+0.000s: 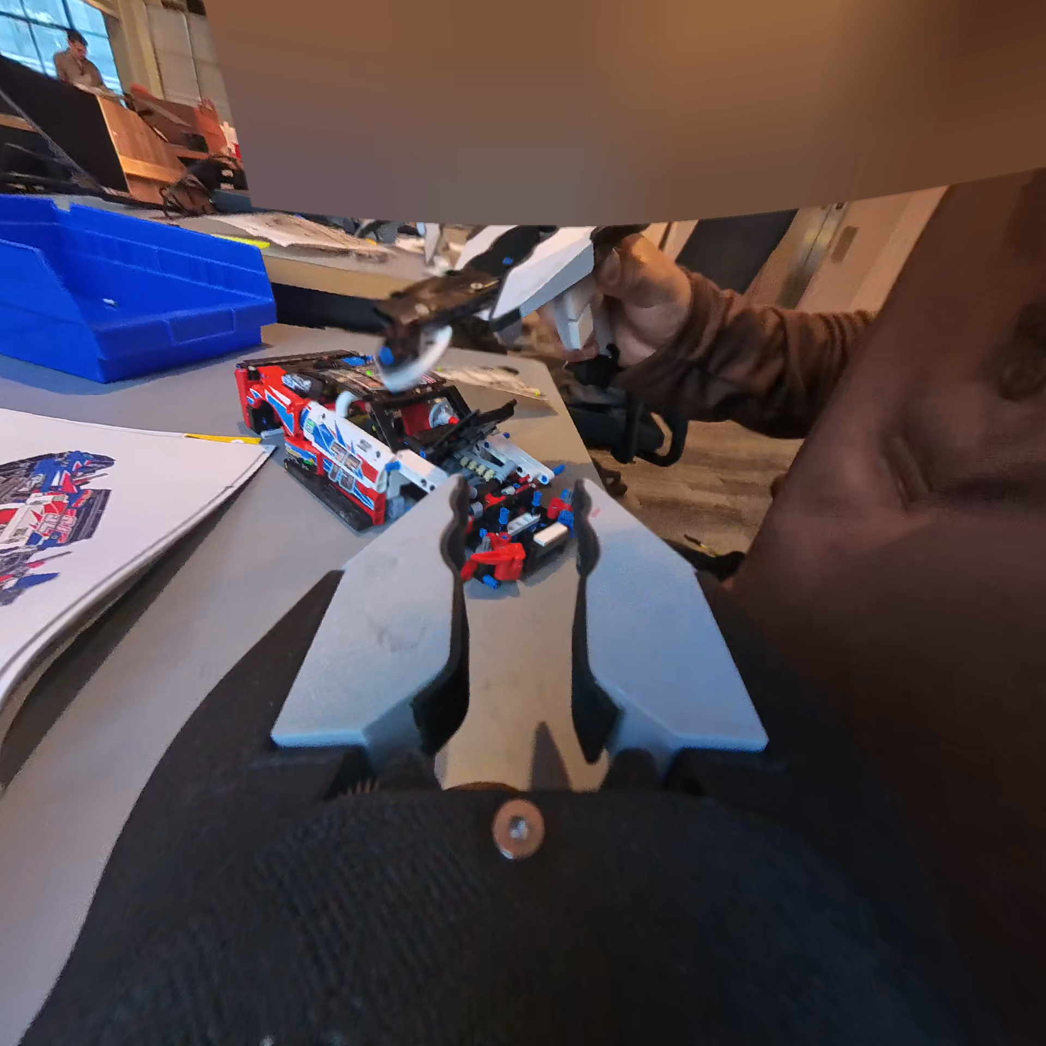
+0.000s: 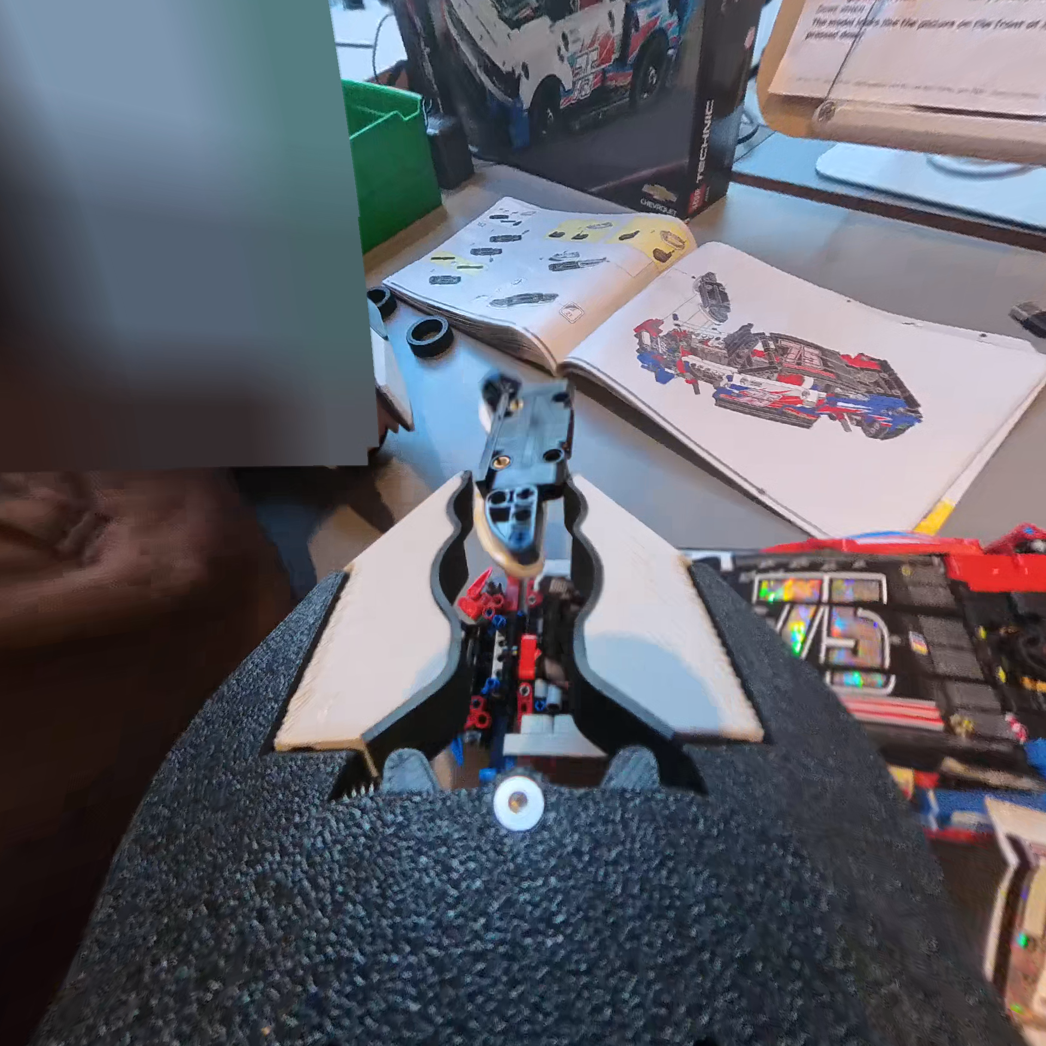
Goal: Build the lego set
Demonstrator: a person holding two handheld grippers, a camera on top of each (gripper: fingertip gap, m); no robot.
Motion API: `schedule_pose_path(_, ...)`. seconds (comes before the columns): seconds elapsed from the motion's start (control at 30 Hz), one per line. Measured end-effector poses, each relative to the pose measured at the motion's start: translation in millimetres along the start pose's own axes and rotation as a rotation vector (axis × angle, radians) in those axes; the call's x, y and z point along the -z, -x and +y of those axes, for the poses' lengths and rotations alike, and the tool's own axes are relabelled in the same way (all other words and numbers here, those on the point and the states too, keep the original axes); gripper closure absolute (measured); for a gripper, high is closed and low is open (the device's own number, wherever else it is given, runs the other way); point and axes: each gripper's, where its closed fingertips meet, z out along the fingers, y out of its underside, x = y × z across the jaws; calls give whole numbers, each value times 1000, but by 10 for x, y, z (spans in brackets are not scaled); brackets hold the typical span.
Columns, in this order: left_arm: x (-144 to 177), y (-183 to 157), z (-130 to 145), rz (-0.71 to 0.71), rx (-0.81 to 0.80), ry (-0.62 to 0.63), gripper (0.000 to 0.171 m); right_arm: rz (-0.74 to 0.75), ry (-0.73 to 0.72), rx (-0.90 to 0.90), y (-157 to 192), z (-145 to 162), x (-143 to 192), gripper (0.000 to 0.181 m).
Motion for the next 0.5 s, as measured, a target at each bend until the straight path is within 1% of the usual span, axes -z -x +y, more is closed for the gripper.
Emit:
schedule_pose_path(0.07, -31, -48, 49, 12, -14, 27, 138, 34, -39, -1, 41, 131, 82, 156)
schedule_pose_path(0.13, -66, -47, 50, 15, -27, 29, 140, 54, -39, -41, 45, 277, 136, 158)
schedule_pose_path(0.23, -122, 9, 80, 2, -10, 57, 140, 28, -30, -69, 35, 387, 196, 159)
schedule_pose_path(0.3, -134, 40, 98, -21, -8, 71, 139, -16, -24, -67, 35, 437, 156, 159)
schedule_pose_path(0.4, -155, 48, 118, -43, -40, 88, 140, -45, -28, -64, 37, 401, 82, 159)
schedule_pose_path(0.5, -265, 130, 196, -73, -30, 161, 136, -64, -45, -39, 88, 276, 82, 159)
